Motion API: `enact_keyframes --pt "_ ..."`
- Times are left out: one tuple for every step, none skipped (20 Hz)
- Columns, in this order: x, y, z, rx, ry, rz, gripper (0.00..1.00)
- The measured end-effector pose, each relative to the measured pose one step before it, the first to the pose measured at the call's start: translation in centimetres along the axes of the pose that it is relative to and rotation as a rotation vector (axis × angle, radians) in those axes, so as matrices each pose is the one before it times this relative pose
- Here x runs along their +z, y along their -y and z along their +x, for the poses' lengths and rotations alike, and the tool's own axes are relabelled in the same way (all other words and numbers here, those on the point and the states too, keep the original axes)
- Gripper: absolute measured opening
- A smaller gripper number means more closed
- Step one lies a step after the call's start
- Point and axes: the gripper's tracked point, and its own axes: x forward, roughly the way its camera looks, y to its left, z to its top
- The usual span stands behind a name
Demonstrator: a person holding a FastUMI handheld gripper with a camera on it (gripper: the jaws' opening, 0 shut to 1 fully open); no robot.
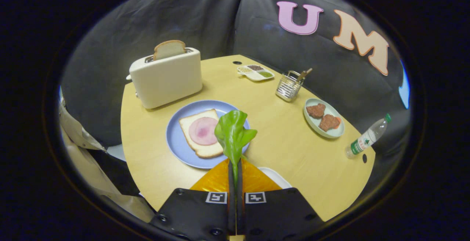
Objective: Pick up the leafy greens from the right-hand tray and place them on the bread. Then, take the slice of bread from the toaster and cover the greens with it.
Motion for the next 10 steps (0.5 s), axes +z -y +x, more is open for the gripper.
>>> enact_keyframes --pt "0.394 -0.555 0.235 0.00477 0.00093 -0.00657 0.05" --pt "0.41 -0.475 0.216 0.00582 0.00014 -0.00705 0.05" --pt "0.289 -0.515 0.326 0.00586 -0.00094 -0.00657 0.06" --pt "0.348 -0.404 0.254 0.00539 -0.00053 -0.00619 0.06" --pt "0.243 -0.474 0.317 0.0053 -0.0012 -0.00377 0.06" --pt "0.334 -0.412 0.326 0.00739 -0.00031 -0.00318 0.06" --pt "0.258 -0.419 0.456 0.00656 -0.00045 -0.00389 0.06" --pt "0.216 -0.328 0.472 0.00645 -0.00223 -0.00373 0.06" --pt "0.209 -0.396 0.409 0.00629 -0.00212 -0.00344 0.06" --pt "0.227 -0.367 0.39 0.00735 -0.00424 -0.0026 0.06"
